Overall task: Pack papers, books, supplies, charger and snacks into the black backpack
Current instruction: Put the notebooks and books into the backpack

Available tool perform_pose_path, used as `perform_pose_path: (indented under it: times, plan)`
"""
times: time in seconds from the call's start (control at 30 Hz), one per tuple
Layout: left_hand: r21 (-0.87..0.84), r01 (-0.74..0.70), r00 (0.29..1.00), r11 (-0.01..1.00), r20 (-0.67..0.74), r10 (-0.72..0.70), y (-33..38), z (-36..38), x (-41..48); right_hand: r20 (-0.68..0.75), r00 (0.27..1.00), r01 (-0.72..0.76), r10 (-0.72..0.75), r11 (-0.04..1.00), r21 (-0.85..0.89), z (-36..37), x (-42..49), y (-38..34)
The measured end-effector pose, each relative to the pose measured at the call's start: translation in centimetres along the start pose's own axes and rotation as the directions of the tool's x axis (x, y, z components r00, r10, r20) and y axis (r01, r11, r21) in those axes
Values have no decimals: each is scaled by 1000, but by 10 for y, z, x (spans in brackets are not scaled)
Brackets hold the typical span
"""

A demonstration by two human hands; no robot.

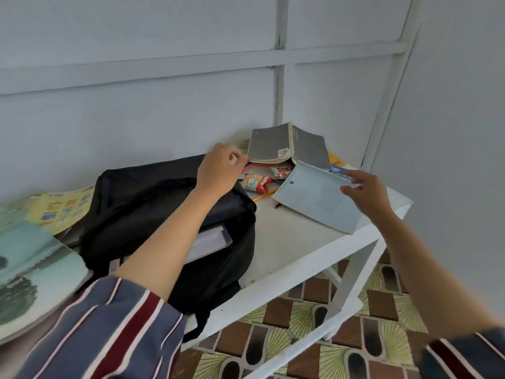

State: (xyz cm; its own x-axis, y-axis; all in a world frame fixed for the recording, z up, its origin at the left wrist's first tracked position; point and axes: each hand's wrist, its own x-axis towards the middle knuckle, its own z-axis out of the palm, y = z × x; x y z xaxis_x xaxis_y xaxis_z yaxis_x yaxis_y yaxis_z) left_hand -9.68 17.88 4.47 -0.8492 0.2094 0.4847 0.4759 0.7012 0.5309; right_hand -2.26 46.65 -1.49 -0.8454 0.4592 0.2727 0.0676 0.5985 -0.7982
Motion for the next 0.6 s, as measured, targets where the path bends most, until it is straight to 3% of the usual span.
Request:
perform_pose_path:
  times: [0.1,0.23,0.33,0.6]
  plan:
    - [-154,50,974,987,228,-14,23,52,21,-103,985,-141,139,990,-11,-17,25,40]
    - [-175,240,860,955,494,-126,44,117,43,66,953,-298,295,953,47,-25,49,75]
    - [-123,307,816,944,544,-195,47,152,59,152,939,-325,310,942,88,-23,59,87]
    - [-28,381,799,924,513,-314,42,194,83,108,974,-212,201,972,101,-21,66,98]
